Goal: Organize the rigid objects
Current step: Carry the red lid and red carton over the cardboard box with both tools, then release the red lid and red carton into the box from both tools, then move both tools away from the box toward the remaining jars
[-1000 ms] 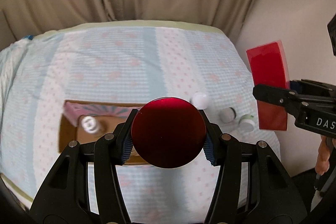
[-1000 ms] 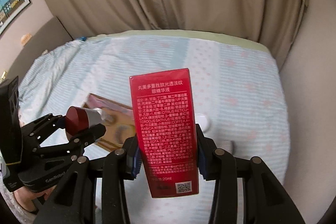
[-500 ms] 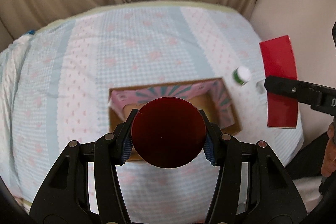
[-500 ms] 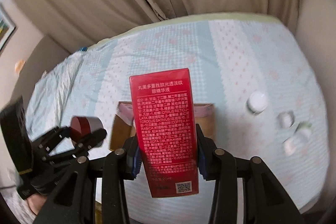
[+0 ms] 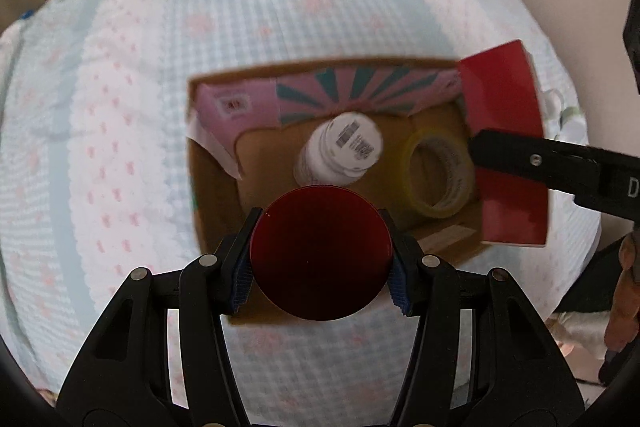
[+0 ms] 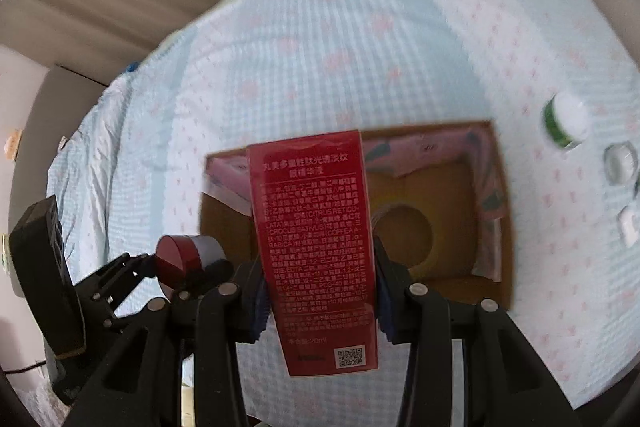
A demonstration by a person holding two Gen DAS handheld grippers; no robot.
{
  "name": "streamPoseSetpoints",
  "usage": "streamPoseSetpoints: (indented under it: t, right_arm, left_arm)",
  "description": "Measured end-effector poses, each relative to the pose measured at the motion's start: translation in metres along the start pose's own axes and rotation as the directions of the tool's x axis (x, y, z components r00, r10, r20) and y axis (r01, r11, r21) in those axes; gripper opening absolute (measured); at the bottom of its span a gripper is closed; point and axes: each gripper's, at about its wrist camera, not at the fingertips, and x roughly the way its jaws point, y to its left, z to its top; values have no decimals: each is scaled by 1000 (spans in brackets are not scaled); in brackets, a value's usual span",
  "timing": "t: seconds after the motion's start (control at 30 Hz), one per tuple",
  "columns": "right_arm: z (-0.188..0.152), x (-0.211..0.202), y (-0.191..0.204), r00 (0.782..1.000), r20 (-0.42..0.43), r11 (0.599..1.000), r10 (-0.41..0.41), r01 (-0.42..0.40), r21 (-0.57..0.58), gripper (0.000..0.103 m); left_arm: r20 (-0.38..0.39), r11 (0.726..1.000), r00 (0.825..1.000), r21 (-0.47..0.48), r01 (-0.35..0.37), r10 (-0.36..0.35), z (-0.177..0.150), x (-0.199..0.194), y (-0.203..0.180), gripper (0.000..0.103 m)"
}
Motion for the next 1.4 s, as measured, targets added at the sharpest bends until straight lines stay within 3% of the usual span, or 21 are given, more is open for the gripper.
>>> streamPoseSetpoints:
  t: [0.2,0.4,0.43,0.47,0.5,0.57,0.6,0.87,1.4]
  right_arm:
    - [7,56,-20,994,-95,994,46,-36,103,39]
    - [17,80,-21,985,-152,989,86,-66,129,40]
    - [20,81,-21,984,-150,989,97,-78,128,41]
    - [22,82,-19,985,-146,990,95,-78,117,41]
    - [24,82,-18,985,-149,991,89,-73,110,47]
    - [27,82,-20,985,-166,992,55,-35,120,77]
    - [28,81,-22,986,-162,992,50,-31,120,103]
    - [23,67,-39,990,-129,991,55,-37,131,103]
    - [4,11,-20,1000,-15,999,7,-6,43,103]
  left_arm:
    - [-71,998,997,52,-24,27,1,40,0,51]
    - [-103,995,994,91,-32,41,1,46,-7,51]
    - [-103,995,994,98,-23,33,1,44,-8,59]
    - [-95,994,995,110,-7,17,0,41,-11,91]
    - [-85,992,996,125,3,7,0,39,-14,102]
    - [-68,989,998,148,20,-10,1,35,-18,103]
    - [-69,988,998,156,16,-5,1,35,-20,103]
    - [-68,995,998,95,3,3,8,32,-11,103]
    - [63,993,997,105,-46,40,-23,-46,-11,103]
